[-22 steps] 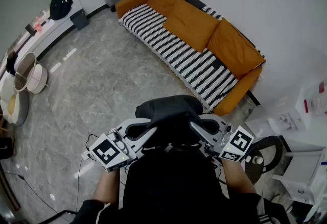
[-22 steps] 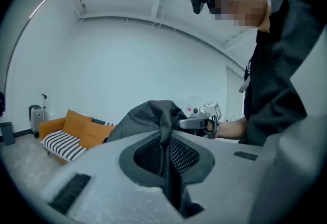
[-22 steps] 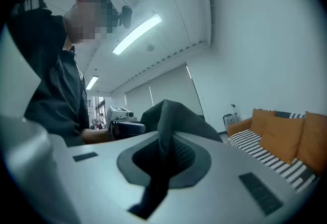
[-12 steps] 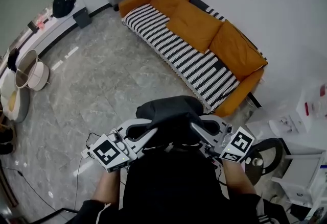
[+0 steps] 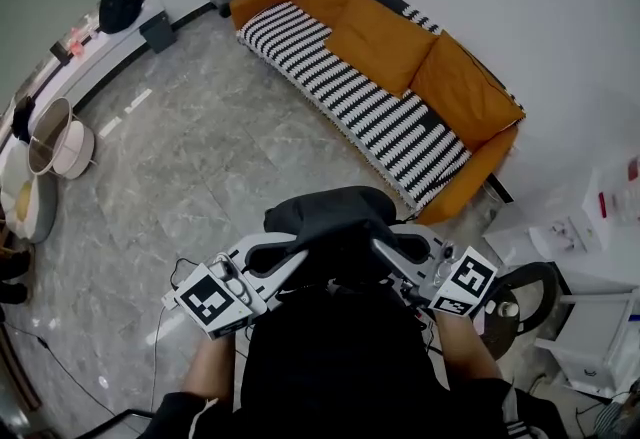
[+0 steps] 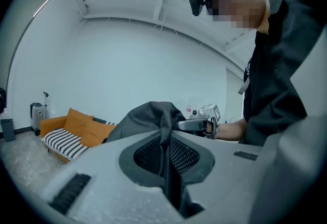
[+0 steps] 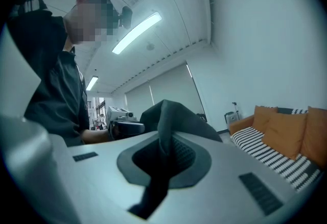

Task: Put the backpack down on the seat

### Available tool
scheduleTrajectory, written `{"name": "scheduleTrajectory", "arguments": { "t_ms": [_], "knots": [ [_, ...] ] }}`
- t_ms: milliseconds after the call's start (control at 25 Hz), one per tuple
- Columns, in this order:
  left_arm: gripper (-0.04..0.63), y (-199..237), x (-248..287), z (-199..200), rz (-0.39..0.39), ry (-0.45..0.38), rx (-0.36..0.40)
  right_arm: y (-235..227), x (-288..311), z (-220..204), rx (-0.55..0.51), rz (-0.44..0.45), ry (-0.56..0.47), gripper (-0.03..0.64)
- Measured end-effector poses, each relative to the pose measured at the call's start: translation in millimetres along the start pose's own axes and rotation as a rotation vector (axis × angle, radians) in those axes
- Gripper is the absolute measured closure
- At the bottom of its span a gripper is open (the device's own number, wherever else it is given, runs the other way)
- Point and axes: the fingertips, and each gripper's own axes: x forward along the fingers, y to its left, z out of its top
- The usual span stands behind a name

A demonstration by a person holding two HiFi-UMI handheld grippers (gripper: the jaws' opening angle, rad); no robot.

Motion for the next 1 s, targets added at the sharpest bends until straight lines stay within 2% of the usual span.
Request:
{"name": "scheduleTrajectory", "arguments": {
  "t_ms": [400, 1000],
  "knots": [
    [0.56, 3.7, -5.5, -3.2, -0.025, -0.012, -0.009, 2.1, 5.4, -1.3, 0.006, -0.016, 0.014, 0.589],
    [0.56, 34.4, -13.8, 3.4, -0.002, -0.037, -0.025, -13.9, 37.1, 7.1, -0.004, 0.01, 0.042, 0.589]
  ]
}}
